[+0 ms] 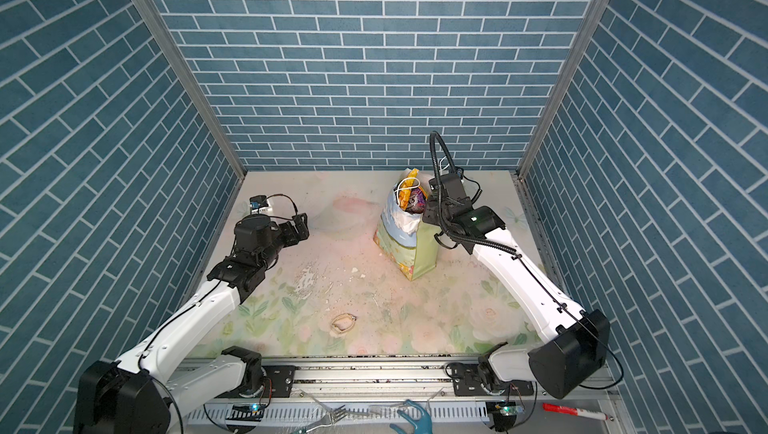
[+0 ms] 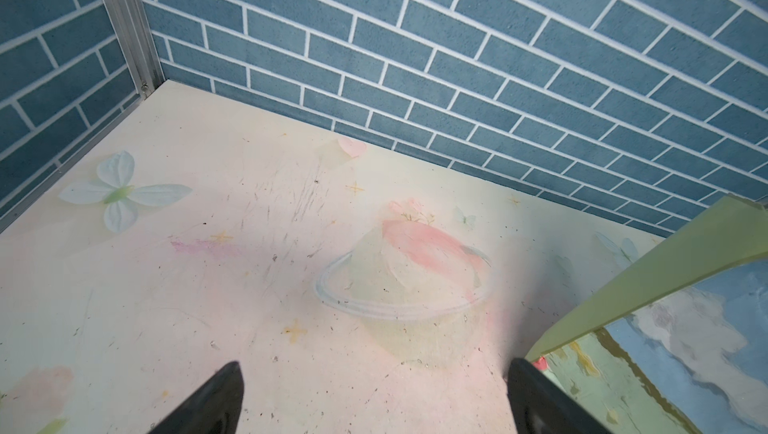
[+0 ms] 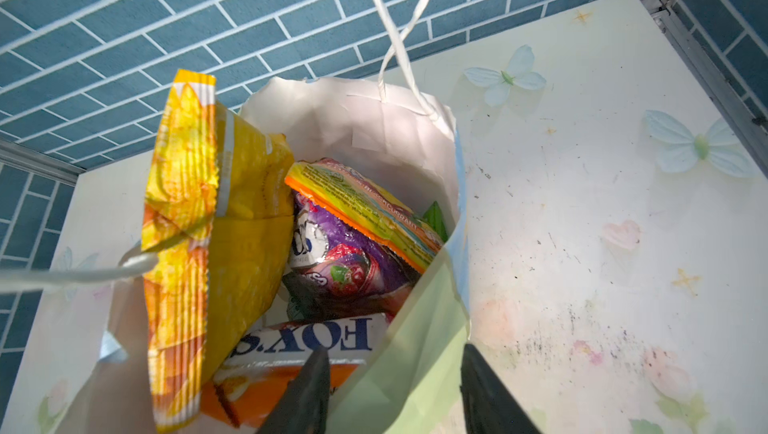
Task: Take the snacks out of the paper bag
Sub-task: 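Grasp the bag rim with the right gripper and drag it sideways, then tip the paper bag onto its side with the right gripper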
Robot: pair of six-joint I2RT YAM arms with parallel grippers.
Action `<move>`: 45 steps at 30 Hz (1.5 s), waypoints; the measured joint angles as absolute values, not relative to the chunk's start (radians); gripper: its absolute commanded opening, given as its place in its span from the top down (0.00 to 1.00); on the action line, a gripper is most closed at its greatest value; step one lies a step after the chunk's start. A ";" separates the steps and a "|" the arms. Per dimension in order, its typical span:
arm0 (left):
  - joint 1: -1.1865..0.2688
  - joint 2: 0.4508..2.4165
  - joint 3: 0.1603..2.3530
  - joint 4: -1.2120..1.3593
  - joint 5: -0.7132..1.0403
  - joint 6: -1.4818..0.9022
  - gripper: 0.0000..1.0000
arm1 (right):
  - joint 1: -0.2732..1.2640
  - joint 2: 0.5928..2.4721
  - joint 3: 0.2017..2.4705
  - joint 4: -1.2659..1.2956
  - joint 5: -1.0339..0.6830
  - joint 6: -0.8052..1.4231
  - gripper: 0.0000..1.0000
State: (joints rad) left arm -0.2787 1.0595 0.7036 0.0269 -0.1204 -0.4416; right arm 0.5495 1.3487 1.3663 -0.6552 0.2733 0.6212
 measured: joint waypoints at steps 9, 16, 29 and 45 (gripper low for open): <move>-0.280 1.027 0.705 0.020 -0.118 -0.442 0.00 | 0.414 1.492 1.712 -0.830 0.126 0.450 0.43; -0.280 1.027 0.705 0.020 -0.118 -0.442 0.00 | 0.406 1.686 1.946 -0.955 0.064 0.321 0.40; -0.280 1.026 0.705 0.012 -0.118 -0.442 0.01 | 0.384 1.985 2.190 -1.116 0.154 0.207 0.39; -0.280 1.027 0.705 0.011 -0.118 -0.442 0.00 | 0.273 2.061 2.209 -1.113 -0.048 0.187 0.45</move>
